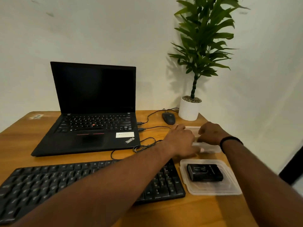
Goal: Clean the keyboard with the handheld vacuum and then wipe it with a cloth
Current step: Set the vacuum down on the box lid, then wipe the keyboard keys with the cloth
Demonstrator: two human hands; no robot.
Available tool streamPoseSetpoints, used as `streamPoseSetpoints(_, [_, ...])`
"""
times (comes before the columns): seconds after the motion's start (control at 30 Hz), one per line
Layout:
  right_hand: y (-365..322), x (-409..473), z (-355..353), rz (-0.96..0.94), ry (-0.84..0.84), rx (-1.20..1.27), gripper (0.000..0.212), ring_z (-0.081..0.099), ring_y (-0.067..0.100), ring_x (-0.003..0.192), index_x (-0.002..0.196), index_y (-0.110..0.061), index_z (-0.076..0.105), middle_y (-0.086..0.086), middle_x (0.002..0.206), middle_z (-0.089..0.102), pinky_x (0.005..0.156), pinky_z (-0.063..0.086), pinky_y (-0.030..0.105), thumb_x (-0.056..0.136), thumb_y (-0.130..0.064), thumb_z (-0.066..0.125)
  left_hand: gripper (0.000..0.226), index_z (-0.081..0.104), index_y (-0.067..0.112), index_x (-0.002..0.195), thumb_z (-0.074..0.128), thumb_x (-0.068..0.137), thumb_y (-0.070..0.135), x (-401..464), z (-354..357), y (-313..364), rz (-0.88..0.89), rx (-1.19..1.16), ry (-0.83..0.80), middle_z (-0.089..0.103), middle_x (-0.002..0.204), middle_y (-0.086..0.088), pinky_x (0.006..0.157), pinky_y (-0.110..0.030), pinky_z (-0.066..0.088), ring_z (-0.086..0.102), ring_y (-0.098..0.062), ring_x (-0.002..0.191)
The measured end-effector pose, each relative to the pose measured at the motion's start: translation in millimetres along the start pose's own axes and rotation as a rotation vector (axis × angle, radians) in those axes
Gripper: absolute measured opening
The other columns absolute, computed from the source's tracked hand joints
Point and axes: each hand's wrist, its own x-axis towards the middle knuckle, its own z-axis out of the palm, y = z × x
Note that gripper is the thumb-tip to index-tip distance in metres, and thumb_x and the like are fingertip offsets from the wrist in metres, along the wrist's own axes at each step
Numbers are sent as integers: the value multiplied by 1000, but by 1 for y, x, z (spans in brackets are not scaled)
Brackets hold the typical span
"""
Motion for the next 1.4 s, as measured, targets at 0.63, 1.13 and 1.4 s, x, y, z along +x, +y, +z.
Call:
streamPoseSetpoints(0.63, [-71, -66, -34, -329, 229, 14, 25, 54, 24, 66, 63, -17, 58, 4, 66, 55, 53, 36, 28, 82, -27, 71, 44, 59, 21, 133, 68, 91, 24, -75, -25, -35, -159, -634, 788, 53, 129, -1, 104, -44, 43, 49, -20, 122])
streamPoseSetpoints(1.13, [-226, -249, 70, -364, -461, 938, 41, 68, 21, 66, 88, -5, 74, 9, 76, 74, 55, 48, 31, 67, -40, 79, 34, 65, 10, 69, 70, 94, 32, -309, -37, -90, -596, -1219, 1020, 61, 61, 1, 52, -26, 44, 57, -9, 57])
streamPoseSetpoints(1.4, [-293, -261, 87, -245, -99, 1213, 11, 73, 24, 78, 97, -7, 69, 9, 85, 76, 66, 60, 35, 87, -10, 71, 46, 69, 30, 112, 84, 74, 51, -392, -26, -129, -768, -831, 896, 69, 90, 14, 74, -34, 60, 66, -2, 83])
